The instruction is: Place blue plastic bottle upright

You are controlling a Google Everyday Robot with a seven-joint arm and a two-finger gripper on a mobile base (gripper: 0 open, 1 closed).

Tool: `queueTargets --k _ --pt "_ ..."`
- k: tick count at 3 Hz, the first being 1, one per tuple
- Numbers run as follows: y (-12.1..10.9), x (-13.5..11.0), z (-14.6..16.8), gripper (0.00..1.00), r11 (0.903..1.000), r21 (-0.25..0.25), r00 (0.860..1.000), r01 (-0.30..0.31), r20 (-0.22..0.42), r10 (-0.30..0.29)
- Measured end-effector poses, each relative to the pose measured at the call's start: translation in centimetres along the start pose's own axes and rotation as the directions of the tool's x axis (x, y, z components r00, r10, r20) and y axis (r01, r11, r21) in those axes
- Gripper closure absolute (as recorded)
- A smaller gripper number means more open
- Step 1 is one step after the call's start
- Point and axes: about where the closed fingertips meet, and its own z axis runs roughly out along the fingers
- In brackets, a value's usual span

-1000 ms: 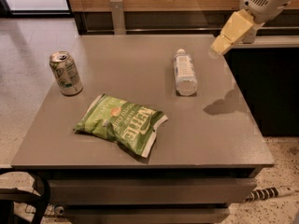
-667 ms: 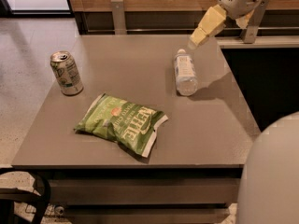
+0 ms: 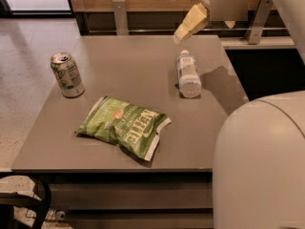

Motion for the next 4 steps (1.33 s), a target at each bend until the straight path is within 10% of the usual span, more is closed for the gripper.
queueTargets --k 1,2,4 --pt "0.2 0.1 2.0 0.00 0.9968 0.024 0.995 -0.076 -0.061 0.077" --pt "0.7 0.3 3.5 0.00 0.9732 0.080 0.965 -0.216 -0.137 0.225" --pt "1.9 -0.5 5.9 0.00 0.8901 0.162 0.875 -0.426 -0.176 0.451"
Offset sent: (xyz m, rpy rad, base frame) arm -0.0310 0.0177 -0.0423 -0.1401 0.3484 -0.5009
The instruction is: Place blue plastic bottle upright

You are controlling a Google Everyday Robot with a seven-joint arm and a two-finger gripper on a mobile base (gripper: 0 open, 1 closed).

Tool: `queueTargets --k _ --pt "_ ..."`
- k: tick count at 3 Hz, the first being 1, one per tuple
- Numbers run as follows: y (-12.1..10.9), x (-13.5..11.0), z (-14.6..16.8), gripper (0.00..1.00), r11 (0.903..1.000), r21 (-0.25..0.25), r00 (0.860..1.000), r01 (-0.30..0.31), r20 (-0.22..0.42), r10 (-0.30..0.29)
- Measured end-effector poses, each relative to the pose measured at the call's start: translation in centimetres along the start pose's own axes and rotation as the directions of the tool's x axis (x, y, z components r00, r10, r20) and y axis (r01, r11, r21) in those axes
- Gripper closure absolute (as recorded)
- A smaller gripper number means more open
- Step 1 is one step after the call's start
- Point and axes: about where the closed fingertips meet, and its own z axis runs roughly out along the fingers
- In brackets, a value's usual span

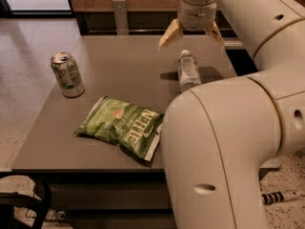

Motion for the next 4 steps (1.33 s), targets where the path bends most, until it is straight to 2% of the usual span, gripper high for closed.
queueTargets --k 2,4 --pt "-0.3 1.4 1.3 0.00 0.9976 -0.027 0.997 -0.063 -0.056 0.061" --pt "-0.6 2.5 3.1 0.00 0.9940 -0.089 0.992 -0.064 -0.110 0.054"
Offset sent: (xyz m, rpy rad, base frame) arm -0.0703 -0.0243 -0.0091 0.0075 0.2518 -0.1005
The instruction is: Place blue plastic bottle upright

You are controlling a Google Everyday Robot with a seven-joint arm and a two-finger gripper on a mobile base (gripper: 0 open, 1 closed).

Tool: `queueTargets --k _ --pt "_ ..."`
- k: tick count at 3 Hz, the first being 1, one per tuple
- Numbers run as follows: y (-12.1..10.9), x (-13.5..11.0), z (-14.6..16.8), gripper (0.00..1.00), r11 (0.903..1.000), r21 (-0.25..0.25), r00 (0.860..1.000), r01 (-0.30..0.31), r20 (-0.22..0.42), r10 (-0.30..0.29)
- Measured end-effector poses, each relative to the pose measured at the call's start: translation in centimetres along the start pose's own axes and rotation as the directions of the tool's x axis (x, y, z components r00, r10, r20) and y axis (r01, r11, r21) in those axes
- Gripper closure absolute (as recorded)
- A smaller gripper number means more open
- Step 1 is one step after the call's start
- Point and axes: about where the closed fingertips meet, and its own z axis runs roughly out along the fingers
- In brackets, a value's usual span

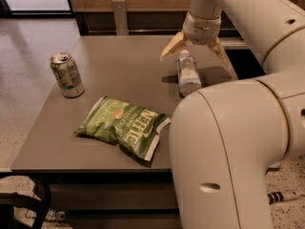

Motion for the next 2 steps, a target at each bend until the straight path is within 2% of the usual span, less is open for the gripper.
queueTargets --k 1,2 --pt "0.86 -0.22 1.15 0.00 0.9990 -0.017 0.999 0.041 -0.005 -0.041" --pt "1.01 -0.19 2.02 0.00 0.9975 -0.010 0.998 0.070 0.000 -0.070"
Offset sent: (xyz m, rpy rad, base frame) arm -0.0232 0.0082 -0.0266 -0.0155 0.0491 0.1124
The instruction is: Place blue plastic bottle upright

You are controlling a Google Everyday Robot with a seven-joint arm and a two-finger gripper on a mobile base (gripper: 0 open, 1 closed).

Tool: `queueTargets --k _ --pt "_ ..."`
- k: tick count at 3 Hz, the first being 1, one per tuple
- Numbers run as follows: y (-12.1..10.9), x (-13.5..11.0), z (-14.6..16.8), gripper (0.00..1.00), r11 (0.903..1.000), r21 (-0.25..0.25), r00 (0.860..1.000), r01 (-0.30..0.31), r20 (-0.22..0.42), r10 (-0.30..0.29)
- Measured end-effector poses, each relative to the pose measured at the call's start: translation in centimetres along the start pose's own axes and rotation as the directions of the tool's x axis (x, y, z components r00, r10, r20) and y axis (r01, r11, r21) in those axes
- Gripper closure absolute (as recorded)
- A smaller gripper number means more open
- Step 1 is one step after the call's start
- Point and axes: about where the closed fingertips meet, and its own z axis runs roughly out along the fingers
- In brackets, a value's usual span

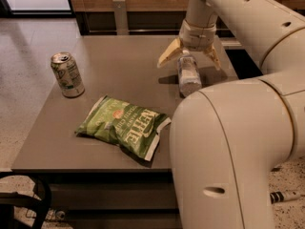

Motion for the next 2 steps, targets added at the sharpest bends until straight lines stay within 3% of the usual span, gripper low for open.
queueTargets --k 1,2 --pt "-0.31 0.56 1.16 0.00 1.0000 0.008 1.000 0.004 -0.019 -0.004" --pt "-0.52 0.96 2.13 0.17 0.9998 0.020 0.999 -0.001 -0.041 0.002"
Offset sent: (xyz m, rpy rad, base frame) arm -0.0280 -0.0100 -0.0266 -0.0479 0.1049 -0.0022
